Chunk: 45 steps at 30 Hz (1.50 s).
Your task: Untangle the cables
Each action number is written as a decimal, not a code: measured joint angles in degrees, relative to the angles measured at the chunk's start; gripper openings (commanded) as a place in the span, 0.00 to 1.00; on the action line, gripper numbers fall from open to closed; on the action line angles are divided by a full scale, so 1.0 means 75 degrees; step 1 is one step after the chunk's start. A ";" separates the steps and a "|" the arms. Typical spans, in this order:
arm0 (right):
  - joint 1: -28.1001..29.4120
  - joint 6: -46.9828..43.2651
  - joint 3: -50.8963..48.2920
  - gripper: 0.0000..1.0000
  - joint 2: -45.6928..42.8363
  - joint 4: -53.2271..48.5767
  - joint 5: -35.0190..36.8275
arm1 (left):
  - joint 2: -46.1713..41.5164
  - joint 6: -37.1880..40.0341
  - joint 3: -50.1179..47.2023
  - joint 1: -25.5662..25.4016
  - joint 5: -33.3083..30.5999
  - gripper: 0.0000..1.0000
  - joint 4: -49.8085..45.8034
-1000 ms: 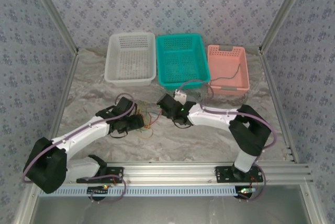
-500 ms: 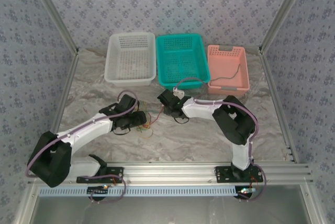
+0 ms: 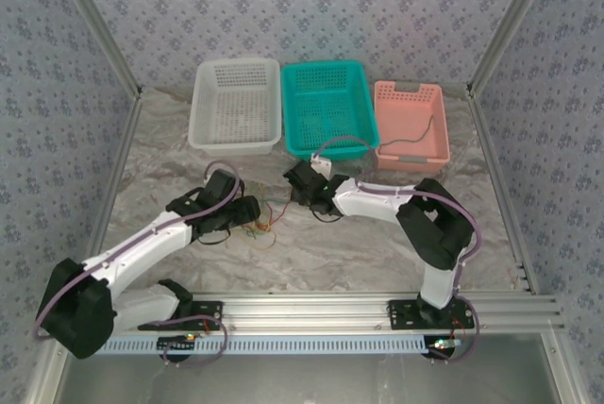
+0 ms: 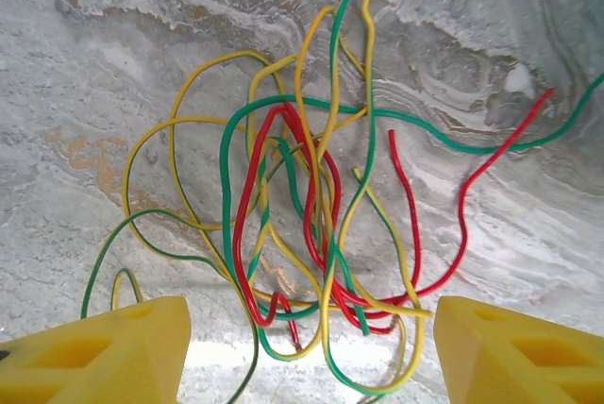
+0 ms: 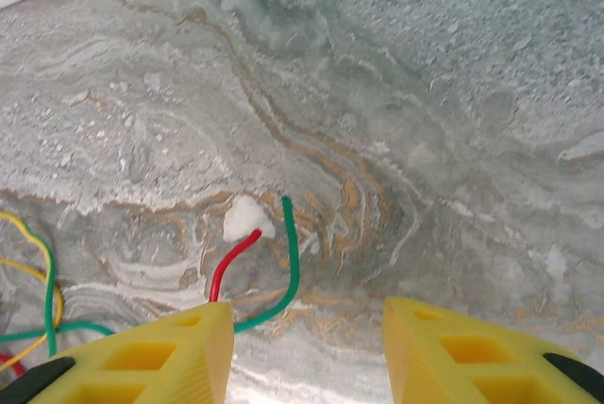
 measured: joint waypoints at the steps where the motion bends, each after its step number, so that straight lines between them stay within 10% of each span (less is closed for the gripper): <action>1: -0.0044 0.0000 0.0102 0.45 0.0108 0.0000 -0.0006 | -0.0122 -0.0026 0.0000 0.0000 0.0003 0.69 -0.0035; 27: -0.0227 0.0067 0.1005 0.00 0.1332 -0.0117 0.0309 | 0.1224 -0.0050 0.0000 -0.0003 0.0195 0.66 0.0560; 30: 0.0050 0.0070 0.0761 0.00 0.0889 -0.0396 0.0664 | 0.1778 -0.0044 0.0000 -0.0003 0.0195 0.57 0.0868; 35: 0.0411 0.0093 0.0233 0.00 -0.0408 -0.0781 0.1151 | 0.2576 -0.0020 0.0026 -0.0003 -0.0157 0.01 0.1247; 45: -0.0632 -0.0522 -0.1568 0.00 -0.4036 -0.1501 0.1373 | 0.2605 0.0286 0.0233 -0.0149 -0.0399 0.00 0.1673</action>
